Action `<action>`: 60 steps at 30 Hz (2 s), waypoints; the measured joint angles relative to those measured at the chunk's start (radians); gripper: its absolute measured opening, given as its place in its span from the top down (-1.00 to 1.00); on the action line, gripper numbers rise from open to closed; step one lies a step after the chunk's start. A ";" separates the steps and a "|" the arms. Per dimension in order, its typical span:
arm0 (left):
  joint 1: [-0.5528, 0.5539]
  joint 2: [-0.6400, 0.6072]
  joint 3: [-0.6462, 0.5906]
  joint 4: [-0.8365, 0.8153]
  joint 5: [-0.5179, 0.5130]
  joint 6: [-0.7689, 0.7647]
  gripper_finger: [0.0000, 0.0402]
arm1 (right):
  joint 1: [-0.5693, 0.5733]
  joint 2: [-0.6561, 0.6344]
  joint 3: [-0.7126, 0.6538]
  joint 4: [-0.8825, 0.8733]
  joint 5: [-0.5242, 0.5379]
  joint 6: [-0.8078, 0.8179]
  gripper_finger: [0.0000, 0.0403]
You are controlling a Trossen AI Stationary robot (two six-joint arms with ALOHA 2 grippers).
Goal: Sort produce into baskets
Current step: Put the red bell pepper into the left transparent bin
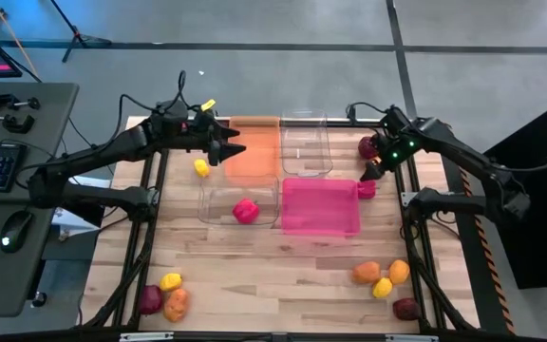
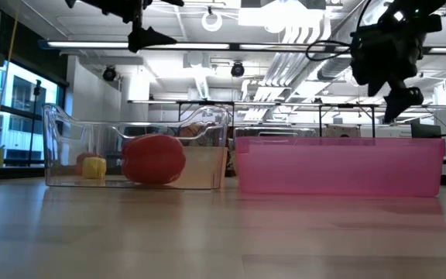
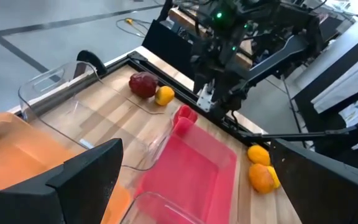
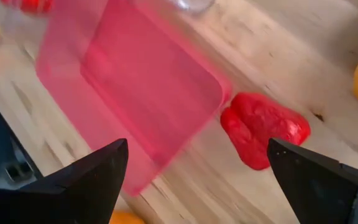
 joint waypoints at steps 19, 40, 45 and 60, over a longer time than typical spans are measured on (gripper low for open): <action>0.000 -0.003 0.000 0.005 -0.004 -0.003 -0.94 | 0.006 0.205 0.000 -0.082 0.179 -0.527 -0.87; 0.000 -0.031 0.000 0.005 -0.025 0.110 -0.94 | 0.264 0.236 -0.097 0.038 0.413 -0.635 -0.87; 0.001 -0.032 0.000 0.004 -0.069 0.114 -0.94 | 0.291 0.235 -0.150 0.098 0.416 -0.595 -0.87; 0.001 -0.032 0.000 0.004 -0.073 0.123 -0.94 | 0.307 0.278 -0.160 0.202 0.407 -0.571 -0.87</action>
